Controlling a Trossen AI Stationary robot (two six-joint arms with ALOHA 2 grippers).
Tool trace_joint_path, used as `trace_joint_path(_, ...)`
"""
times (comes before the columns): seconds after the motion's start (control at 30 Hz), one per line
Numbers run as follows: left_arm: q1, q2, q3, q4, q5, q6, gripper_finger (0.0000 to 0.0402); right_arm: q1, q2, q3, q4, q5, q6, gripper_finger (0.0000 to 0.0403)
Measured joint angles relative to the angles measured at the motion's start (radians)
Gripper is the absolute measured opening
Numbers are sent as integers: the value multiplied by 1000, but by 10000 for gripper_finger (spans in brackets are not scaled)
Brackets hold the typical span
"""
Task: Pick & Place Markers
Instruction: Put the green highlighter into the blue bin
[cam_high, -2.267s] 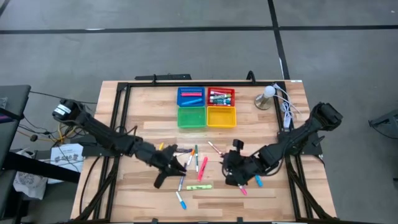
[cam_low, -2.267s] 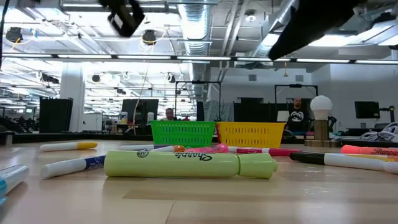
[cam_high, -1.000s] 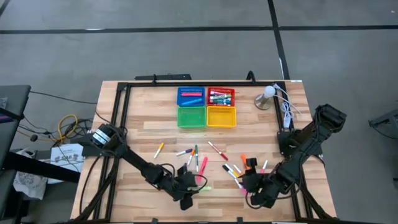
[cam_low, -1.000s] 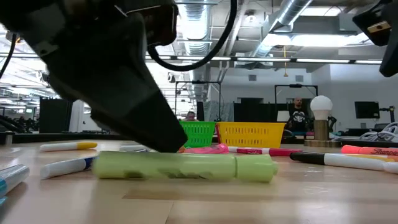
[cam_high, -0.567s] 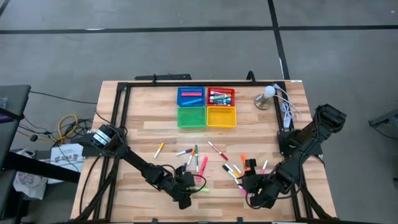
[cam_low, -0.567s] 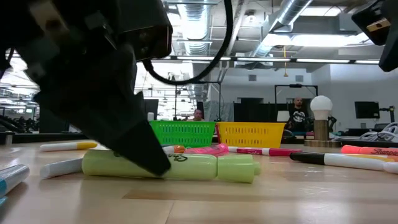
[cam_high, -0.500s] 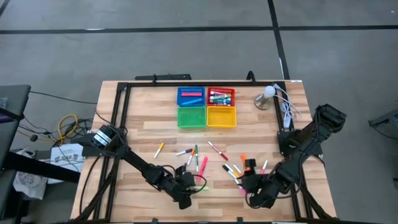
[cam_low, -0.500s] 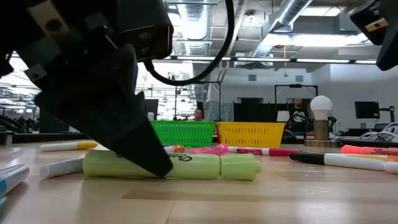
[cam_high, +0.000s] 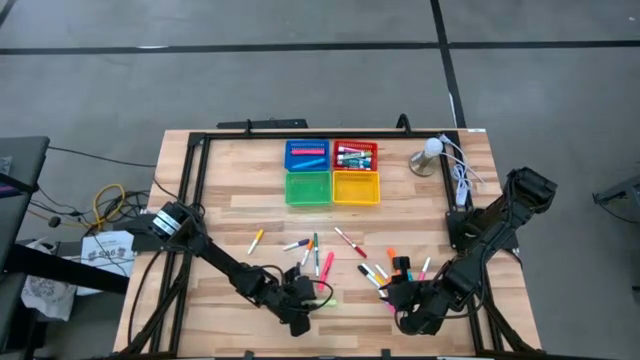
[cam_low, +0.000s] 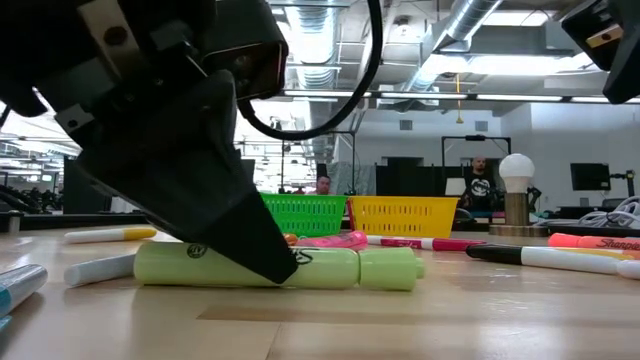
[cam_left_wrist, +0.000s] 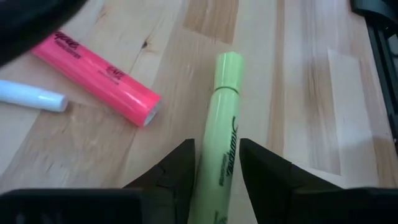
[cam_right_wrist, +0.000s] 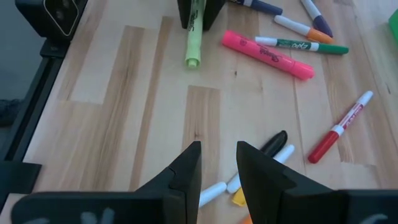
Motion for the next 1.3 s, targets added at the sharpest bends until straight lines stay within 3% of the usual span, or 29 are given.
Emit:
trace_joint_path(0.3, 0, 4, -3, 52, 4, -1, 74, 0, 0, 0, 3, 3, 0, 92)
trace_joint_path(0.77, -1, 6, -4, 236, -24, -8, 79, -11, 0, 0, 6, 3, -1, 92)
trace_joint_path(1.13, -13, 4, -3, 505, -324, -9, 79, -96, 0, 0, 6, 5, -2, 92)
trace_joint_path(1.3, -13, 3, -3, 568, -503, -104, 79, -146, 0, 0, 14, 6, -2, 92)
